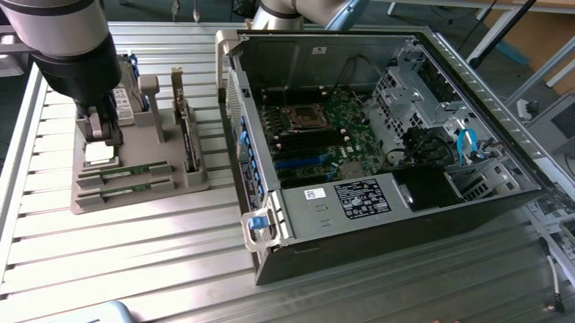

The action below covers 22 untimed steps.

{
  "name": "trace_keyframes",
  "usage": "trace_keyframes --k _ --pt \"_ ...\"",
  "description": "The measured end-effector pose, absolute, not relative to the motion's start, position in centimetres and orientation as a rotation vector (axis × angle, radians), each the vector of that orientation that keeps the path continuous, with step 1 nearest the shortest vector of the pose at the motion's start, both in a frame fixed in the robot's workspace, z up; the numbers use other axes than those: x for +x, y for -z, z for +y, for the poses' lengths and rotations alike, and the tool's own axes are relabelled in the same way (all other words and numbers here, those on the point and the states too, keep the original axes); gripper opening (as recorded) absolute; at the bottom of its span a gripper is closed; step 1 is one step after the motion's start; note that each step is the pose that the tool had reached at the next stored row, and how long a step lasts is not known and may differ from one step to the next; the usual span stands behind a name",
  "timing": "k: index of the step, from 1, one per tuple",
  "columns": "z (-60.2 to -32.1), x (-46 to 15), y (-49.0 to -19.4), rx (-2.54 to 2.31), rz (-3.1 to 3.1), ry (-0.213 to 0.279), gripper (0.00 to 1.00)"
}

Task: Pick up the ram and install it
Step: 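Pick up the ram and move it above insertion slot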

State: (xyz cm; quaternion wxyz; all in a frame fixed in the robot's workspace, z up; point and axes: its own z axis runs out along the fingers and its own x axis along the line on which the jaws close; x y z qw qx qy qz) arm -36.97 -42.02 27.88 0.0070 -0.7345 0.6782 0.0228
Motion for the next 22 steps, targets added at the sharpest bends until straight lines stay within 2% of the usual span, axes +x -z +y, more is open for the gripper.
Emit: trace_keyframes --k 14,22 --pt "-42.0 -37.0 -25.9 -2.297 2.121 -0.071 0.11" --pt "-42.0 -37.0 -25.8 -2.297 2.121 -0.071 0.11"
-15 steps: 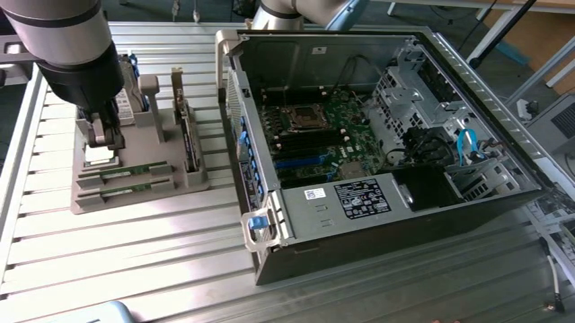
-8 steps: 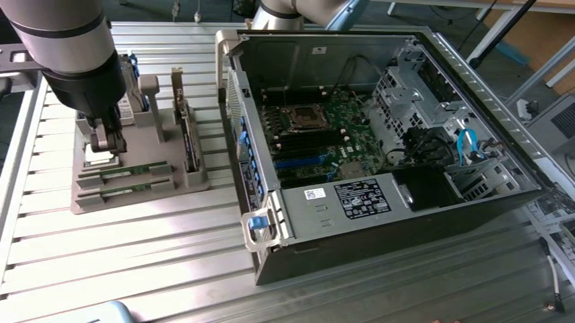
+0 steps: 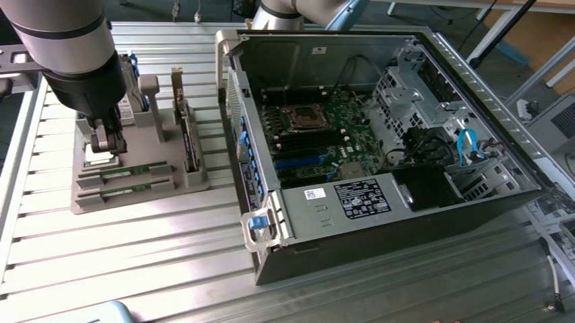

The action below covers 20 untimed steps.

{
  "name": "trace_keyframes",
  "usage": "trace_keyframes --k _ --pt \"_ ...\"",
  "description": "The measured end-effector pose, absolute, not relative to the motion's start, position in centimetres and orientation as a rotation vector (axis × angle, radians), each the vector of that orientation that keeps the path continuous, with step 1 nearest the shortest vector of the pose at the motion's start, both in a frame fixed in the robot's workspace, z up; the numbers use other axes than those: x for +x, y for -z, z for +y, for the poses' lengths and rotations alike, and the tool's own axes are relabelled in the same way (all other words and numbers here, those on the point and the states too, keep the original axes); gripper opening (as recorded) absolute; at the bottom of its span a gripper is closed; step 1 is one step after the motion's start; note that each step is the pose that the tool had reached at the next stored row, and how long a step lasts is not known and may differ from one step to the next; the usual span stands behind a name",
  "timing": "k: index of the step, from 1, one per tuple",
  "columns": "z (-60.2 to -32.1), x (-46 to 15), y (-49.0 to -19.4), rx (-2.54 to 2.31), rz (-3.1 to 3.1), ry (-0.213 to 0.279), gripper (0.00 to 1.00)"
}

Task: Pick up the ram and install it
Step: 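Pick up the ram and move it above insertion slot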

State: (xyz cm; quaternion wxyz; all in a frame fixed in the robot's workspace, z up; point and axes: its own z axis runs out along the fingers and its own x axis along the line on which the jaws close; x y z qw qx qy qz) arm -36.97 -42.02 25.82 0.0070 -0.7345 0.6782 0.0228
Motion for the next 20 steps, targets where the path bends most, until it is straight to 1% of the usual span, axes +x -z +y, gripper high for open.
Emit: trace_keyframes --k 4,6,8,9,20 --pt "-42.02 -36.97 -25.82 -2.297 2.121 -0.071 0.11" --pt "-42.02 -36.97 -25.82 -2.297 2.121 -0.071 0.24" --pt "-42.02 -36.97 -25.82 -2.297 2.121 -0.071 0.24" --pt "-42.02 -36.97 -25.82 -2.297 2.121 -0.071 0.30" --pt "-42.26 -36.97 -25.81 -2.297 2.121 -0.071 0.30"
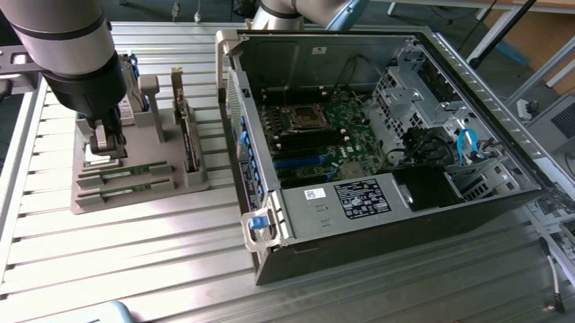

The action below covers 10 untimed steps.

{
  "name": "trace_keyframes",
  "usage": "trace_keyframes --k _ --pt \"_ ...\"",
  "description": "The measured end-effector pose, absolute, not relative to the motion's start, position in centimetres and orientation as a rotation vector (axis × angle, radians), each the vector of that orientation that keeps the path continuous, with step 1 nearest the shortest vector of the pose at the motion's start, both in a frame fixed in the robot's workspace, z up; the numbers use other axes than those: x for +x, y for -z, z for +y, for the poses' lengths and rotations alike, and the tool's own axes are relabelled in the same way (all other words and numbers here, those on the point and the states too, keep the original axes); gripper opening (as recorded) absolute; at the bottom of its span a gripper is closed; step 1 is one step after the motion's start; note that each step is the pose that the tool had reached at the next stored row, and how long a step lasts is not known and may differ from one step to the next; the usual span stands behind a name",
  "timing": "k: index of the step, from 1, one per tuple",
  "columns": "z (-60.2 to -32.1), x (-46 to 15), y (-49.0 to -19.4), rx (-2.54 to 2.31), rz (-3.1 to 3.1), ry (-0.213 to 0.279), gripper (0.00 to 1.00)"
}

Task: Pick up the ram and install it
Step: 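Pick up the ram and move it above insertion slot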

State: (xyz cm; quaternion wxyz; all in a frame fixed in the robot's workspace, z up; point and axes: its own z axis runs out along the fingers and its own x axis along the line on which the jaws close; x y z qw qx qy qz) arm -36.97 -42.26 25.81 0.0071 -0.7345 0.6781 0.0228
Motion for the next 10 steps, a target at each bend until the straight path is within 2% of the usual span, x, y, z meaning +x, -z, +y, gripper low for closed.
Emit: trace_keyframes --k 10 --pt "-43.21 -36.97 -25.82 -2.298 2.121 -0.071 0.30"
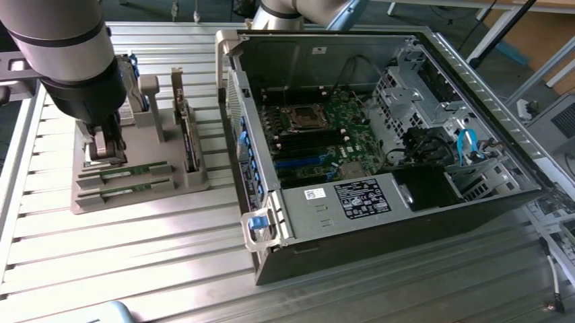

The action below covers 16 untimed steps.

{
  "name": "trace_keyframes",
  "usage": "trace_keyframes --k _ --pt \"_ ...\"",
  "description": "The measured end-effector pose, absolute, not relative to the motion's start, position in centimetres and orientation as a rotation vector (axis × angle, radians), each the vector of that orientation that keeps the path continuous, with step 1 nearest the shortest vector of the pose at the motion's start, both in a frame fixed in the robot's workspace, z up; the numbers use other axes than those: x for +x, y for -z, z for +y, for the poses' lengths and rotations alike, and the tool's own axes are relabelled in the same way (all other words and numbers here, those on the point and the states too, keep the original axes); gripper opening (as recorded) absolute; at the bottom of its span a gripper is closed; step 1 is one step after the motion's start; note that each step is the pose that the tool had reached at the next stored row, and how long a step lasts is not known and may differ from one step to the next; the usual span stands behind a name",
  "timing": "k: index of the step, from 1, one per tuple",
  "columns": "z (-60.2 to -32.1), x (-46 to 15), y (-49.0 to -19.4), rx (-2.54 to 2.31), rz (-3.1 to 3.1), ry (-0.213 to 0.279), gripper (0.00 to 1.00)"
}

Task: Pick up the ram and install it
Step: 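Pick up the ram and move it above insertion slot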

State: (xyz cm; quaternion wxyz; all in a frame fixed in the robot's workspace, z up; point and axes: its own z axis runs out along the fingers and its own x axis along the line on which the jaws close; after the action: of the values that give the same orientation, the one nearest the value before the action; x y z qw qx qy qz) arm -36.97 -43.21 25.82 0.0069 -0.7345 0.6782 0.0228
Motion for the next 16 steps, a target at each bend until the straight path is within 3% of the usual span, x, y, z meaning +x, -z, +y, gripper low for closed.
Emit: trace_keyframes --k 16 --pt "-44.5 -37.0 -25.8 -2.299 2.123 -0.069 0.30"
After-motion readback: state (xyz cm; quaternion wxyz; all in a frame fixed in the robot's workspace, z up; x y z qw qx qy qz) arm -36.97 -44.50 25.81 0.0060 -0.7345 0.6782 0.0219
